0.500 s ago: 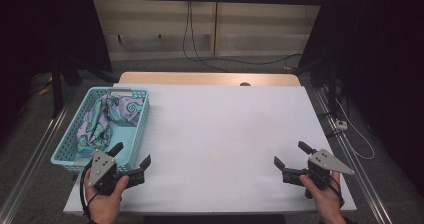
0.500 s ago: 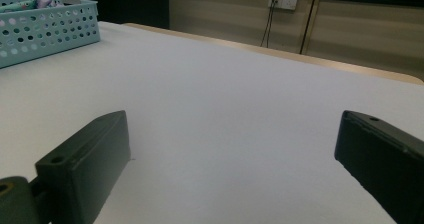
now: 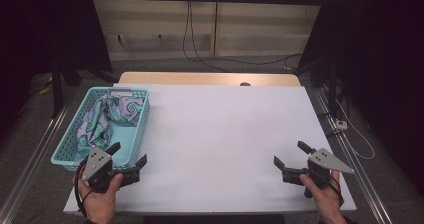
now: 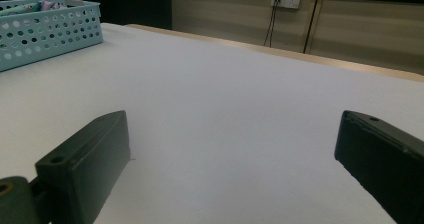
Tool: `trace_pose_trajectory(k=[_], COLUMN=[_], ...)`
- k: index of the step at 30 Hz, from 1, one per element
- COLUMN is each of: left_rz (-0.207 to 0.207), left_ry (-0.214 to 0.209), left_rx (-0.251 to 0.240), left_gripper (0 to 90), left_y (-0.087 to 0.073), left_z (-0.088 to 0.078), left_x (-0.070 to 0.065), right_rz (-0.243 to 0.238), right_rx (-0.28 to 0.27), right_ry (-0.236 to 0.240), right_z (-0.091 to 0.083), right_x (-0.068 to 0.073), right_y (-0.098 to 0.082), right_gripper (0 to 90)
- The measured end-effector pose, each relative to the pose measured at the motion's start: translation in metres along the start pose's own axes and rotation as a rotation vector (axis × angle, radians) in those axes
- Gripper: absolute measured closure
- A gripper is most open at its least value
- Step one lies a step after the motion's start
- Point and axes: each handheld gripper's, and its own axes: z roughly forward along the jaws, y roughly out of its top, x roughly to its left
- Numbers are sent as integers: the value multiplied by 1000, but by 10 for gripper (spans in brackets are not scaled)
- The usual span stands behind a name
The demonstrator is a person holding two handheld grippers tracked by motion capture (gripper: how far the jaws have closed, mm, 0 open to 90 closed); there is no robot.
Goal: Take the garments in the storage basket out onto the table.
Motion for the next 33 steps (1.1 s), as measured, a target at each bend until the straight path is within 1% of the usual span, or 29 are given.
trace_pose_trajectory(k=[2, 4, 6, 7, 9, 11, 13, 16, 18, 19, 21, 22, 23, 25, 27, 28, 29, 30, 31, 32, 33], left_rz=[-13, -18, -21, -21, -12, 6, 3, -30, -31, -25, -6, -11, -13, -27, -8, 9, 9, -19, -33, -23, -2], left_ry=[-30, -41, -41, -41, -43, -26, -30, -37, -45, -42, -28, -26, -29, -19, -9, 4, 4, -12, -22, -15, 14], left_rx=[12, 34, 57, 57, 59, 65, 59, 76, 84, 101, 115, 123, 127, 125, 118, 157, 157, 173, 182, 184, 211], left_gripper=[48, 50, 49, 49, 52, 55, 53, 50, 50, 51, 58, 58, 58, 57, 57, 58, 57, 58, 58, 58, 59], left_y=[3, 5, 8, 8, 11, 14, 17, 22, 26, 29, 33, 36, 38, 44, 50, 55, 55, 57, 59, 61, 62], left_z=[0, 0, 1, 1, 2, 4, 3, 3, 3, 3, 4, 5, 6, 7, 8, 11, 11, 14, 16, 19, 22], left_x=[3, 7, 10, 10, 12, 13, 16, 23, 28, 30, 34, 37, 40, 45, 50, 55, 55, 59, 62, 65, 67], right_rz=[0, -4, -5, -5, -5, -2, -5, -5, -4, -9, -7, -8, -8, -12, -10, -11, -11, -14, -13, -13, -15], right_rx=[1, 0, 0, 0, 4, 3, 2, 5, 5, 5, 6, 6, 6, 6, 8, 8, 8, 10, 11, 11, 12], right_ry=[2, -1, -1, -1, 2, 6, 5, 4, 8, 6, 7, 7, 7, 4, 8, 11, 11, 9, 11, 11, 12], right_z=[0, 0, 0, 0, 0, 0, 0, 1, 1, 1, 1, 1, 1, 1, 1, 1, 1, 1, 1, 1, 2], right_x=[1, 0, 0, 0, 0, 1, 0, 1, 2, 2, 3, 3, 3, 3, 3, 3, 3, 3, 3, 3, 3], right_y=[0, 0, 0, 0, 0, 0, 0, 0, 1, 1, 1, 1, 1, 1, 1, 1, 1, 1, 1, 1, 1], right_gripper=[6, 7, 6, 6, 7, 7, 7, 7, 7, 7, 7, 7, 7, 7, 7, 7, 7, 6, 6, 6, 7])
